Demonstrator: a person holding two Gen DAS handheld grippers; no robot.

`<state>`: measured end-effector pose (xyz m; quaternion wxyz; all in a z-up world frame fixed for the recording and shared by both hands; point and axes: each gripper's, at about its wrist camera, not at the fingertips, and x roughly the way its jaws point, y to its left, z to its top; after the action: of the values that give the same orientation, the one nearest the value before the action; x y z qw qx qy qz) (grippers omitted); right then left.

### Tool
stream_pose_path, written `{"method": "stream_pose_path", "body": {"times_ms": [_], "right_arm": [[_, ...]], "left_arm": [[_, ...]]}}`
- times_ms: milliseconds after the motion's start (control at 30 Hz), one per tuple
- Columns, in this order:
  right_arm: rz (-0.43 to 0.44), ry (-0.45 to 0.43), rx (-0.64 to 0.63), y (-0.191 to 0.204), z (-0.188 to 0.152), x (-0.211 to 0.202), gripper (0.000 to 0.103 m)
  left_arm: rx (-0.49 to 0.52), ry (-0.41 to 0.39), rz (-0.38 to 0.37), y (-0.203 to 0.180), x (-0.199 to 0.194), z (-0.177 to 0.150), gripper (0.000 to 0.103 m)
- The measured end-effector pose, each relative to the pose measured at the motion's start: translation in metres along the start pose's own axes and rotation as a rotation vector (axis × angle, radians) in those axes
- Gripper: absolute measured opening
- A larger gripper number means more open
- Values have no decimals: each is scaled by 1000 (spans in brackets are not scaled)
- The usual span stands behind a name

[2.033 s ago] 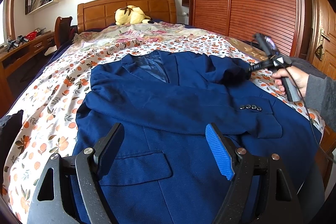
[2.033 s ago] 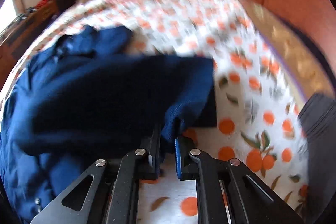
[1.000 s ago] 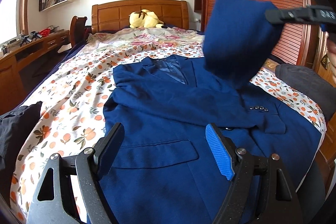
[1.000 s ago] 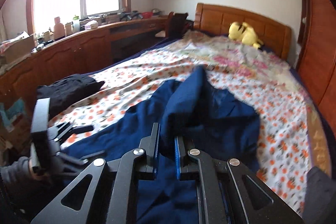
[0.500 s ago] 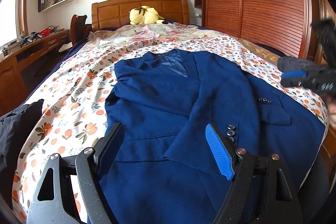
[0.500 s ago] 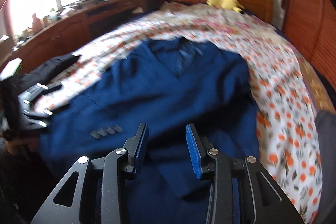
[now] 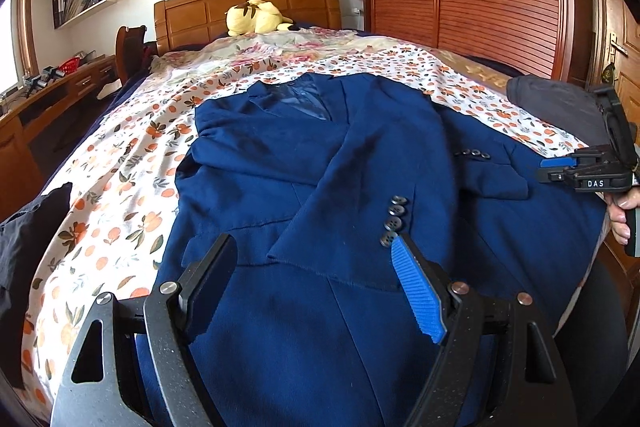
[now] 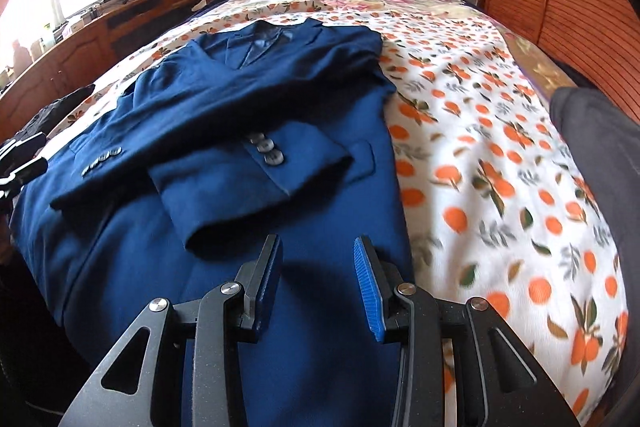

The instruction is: Fold large clothes

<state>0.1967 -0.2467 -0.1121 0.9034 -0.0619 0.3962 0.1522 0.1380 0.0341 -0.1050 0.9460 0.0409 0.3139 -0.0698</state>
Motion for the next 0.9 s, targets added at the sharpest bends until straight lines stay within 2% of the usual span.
{"method": "stream_pose_path", "body": {"times_ms": [67,133,267,600,900], "right_arm": [[25,11,-10,3,-6,-6,48],[34,0,-45,5,-18,-17,50],[41,-6,-38,1,-25,-20,53],[50,-19,2,-6,-33,-19,56],[-26,-20,-9,-1,-39,-33,58]], "left_arm": [[-4,2,5,2,-5,-1,80],[-12,7,7,5,-9,-3,70],[-30,29,22,15,-19,-10,63],[-71,72,87,47,-38,-30,62],[-120,139,123,75,-33,-59,62]]}}
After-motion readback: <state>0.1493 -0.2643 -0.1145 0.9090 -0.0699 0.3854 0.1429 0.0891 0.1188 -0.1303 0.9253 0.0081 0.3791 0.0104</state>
